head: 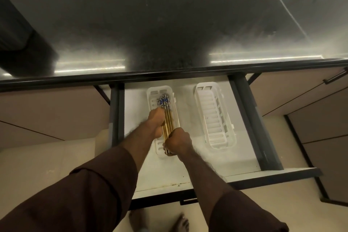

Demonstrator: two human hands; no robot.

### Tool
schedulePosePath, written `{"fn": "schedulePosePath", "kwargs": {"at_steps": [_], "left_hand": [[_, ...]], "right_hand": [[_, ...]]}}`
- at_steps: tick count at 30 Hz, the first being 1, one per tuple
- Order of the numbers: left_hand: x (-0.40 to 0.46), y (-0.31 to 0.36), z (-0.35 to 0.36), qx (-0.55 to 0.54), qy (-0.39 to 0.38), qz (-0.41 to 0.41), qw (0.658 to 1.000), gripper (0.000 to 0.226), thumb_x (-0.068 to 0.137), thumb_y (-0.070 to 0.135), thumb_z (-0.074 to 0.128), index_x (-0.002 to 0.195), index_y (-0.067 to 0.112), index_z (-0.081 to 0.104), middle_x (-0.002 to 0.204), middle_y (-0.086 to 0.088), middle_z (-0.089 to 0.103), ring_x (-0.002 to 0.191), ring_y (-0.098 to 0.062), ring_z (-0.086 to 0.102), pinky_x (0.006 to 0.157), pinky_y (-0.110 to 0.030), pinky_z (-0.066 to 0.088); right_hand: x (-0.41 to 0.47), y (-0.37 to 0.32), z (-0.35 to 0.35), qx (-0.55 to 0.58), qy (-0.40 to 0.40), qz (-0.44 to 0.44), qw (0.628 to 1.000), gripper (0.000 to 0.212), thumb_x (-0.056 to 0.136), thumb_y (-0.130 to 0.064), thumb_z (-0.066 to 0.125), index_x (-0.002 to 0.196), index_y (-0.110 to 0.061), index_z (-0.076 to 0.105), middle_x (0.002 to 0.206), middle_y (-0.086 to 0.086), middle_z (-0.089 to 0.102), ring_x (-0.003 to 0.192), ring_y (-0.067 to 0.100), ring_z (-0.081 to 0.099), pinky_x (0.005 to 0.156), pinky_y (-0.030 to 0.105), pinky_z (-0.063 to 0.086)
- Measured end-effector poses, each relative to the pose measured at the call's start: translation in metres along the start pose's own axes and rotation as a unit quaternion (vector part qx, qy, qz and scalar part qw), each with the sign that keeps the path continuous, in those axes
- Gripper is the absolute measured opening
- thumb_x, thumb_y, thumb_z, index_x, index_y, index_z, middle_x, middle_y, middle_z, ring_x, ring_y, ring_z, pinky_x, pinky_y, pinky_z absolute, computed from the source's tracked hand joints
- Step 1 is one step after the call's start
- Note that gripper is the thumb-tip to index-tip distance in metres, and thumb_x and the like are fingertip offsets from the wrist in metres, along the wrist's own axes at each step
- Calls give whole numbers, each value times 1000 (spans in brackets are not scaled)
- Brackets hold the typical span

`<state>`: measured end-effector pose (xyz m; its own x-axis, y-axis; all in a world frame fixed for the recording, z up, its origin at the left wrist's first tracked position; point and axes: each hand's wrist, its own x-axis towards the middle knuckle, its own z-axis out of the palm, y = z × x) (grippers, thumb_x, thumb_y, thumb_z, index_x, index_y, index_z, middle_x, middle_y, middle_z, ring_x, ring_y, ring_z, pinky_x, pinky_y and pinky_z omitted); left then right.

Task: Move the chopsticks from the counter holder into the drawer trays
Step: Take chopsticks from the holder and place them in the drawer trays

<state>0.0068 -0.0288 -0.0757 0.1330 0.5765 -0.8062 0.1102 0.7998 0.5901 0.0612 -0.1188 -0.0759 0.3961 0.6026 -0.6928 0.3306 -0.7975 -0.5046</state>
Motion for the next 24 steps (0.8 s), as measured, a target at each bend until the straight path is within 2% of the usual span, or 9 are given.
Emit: {"fn": "schedulePosePath", "kwargs": {"at_steps": [2,4,6,8,12,14,18,21,24], "left_hand": [[-1,-2,-2,-2,-5,1,1000,41,101,22,35,106,2,70,90,-14,68,71,-24,64,64,-34,54],[1,-3,-2,-8,-10,7,1000,44,102,25,32,105,4,70,97,-17,70,74,-25,65,72,-40,57],[3,-4,-2,-11,-9,14,1000,47,103,29,30,109,4,70,110,-20,71,86,-30,67,85,-47,56],[2,-3,-1,-14,-5,18,1000,49,103,31,30,111,4,70,112,-20,70,90,-31,67,81,-44,56],[4,-5,0,-28,-11,19,999,47,104,33,31,108,5,68,99,-16,69,80,-27,67,67,-36,55],[4,-4,1,-33,-9,14,999,44,104,33,32,101,7,67,90,-13,67,76,-26,65,69,-37,56],[9,-6,3,-40,-8,9,999,49,104,35,29,98,6,68,88,-14,67,77,-27,65,75,-39,57],[10,-7,6,-47,0,9,999,50,104,38,29,95,9,68,86,-12,67,74,-25,64,68,-35,57],[11,-8,8,-51,3,3,999,53,103,44,29,103,8,68,87,-11,67,74,-22,64,68,-34,57]], "right_hand": [[2,2,3,-4,11,-4,1000,31,81,-18,74,109,-7,64,102,7,71,84,22,68,67,29,57],[4,3,7,8,20,5,1000,32,77,-19,76,106,-8,68,97,8,72,87,25,71,79,37,60],[6,3,7,25,26,13,999,26,76,-17,76,100,-7,71,91,9,74,84,26,72,79,41,61],[8,1,7,37,26,18,999,24,76,-15,76,97,-8,70,90,9,73,83,26,72,78,40,62],[16,1,10,80,14,41,996,33,65,-11,74,97,-6,68,89,14,72,81,33,73,71,45,63],[18,2,10,88,5,53,995,34,68,-9,75,100,-5,67,91,15,71,82,33,73,68,46,63],[14,-2,6,76,-7,53,996,31,79,-7,75,107,-4,64,99,14,69,86,30,71,67,42,64],[15,-3,7,26,6,27,999,31,82,-8,70,112,-3,63,105,14,67,92,30,70,77,42,62],[15,-3,10,-39,24,-6,999,34,85,-12,64,118,-4,60,114,14,65,105,32,65,87,36,56]]}}
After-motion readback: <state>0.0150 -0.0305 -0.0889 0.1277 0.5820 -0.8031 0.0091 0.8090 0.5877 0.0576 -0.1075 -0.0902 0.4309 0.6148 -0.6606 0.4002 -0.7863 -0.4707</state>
